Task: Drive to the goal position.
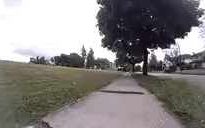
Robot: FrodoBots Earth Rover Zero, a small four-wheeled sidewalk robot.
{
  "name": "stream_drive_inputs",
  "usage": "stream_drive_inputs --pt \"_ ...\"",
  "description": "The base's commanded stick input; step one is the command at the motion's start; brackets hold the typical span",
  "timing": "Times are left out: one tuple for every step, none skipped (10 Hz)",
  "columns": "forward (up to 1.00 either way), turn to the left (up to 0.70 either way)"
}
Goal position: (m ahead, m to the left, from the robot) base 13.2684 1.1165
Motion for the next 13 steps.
stream_drive_inputs --pt "0.7 0.0" --pt "0.7 0.0" --pt "0.7 0.0" --pt "0.7 0.0" --pt "0.7 0.0" --pt "0.7 -0.03" --pt "0.7 -0.12" --pt "0.7 -0.24" --pt "0.7 -0.35" --pt "0.7 -0.32" --pt "0.7 -0.03" --pt "0.7 0.0" --pt "0.7 0.0"
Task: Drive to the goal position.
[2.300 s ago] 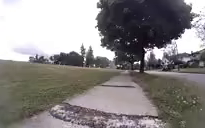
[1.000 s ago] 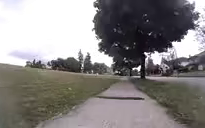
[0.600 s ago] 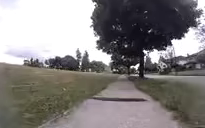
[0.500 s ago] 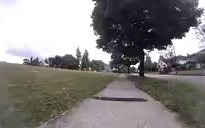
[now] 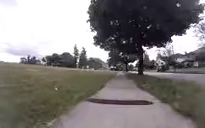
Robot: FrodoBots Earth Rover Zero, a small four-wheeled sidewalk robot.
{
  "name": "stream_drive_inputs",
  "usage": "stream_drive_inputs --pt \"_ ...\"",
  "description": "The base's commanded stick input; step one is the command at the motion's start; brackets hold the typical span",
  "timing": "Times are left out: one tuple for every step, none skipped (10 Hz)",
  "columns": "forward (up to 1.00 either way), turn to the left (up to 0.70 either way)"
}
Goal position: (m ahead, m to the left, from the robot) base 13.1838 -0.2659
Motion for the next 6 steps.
stream_drive_inputs --pt "0.7 0.0" --pt "0.7 0.0" --pt "0.7 0.0" --pt "0.7 0.0" --pt "0.7 0.0" --pt "0.7 0.0"
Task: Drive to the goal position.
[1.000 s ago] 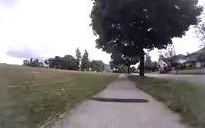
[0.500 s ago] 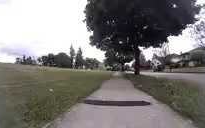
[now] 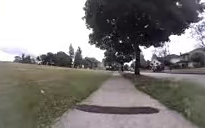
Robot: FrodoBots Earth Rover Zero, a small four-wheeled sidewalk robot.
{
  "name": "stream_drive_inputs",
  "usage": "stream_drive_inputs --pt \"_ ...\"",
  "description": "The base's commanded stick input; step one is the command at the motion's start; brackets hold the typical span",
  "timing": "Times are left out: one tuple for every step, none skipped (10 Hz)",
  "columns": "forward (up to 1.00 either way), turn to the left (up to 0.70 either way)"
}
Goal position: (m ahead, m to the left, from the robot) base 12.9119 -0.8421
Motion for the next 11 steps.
stream_drive_inputs --pt "0.7 0.0" --pt "0.7 0.0" --pt "0.7 0.0" --pt "0.7 0.0" --pt "0.7 0.0" --pt "0.7 0.0" --pt "0.7 0.0" --pt "0.7 0.0" --pt "0.7 0.0" --pt "0.7 0.0" --pt "0.7 0.0"
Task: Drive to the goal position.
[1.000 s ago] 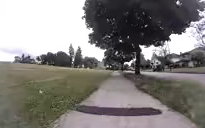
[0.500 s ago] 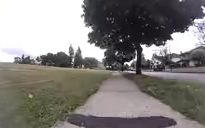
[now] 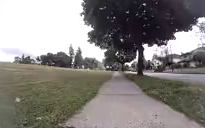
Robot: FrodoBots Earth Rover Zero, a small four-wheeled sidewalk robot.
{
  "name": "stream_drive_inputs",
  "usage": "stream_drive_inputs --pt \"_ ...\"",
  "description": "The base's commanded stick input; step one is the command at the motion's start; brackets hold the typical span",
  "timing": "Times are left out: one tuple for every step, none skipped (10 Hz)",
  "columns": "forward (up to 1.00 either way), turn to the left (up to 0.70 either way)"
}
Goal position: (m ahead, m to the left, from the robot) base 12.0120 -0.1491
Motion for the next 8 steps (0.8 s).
stream_drive_inputs --pt "0.7 -0.21" --pt "0.7 -0.35" --pt "0.7 -0.35" --pt "0.7 -0.35" --pt "0.7 -0.35" --pt "0.7 -0.35" --pt "0.7 -0.35" --pt "0.7 -0.35"
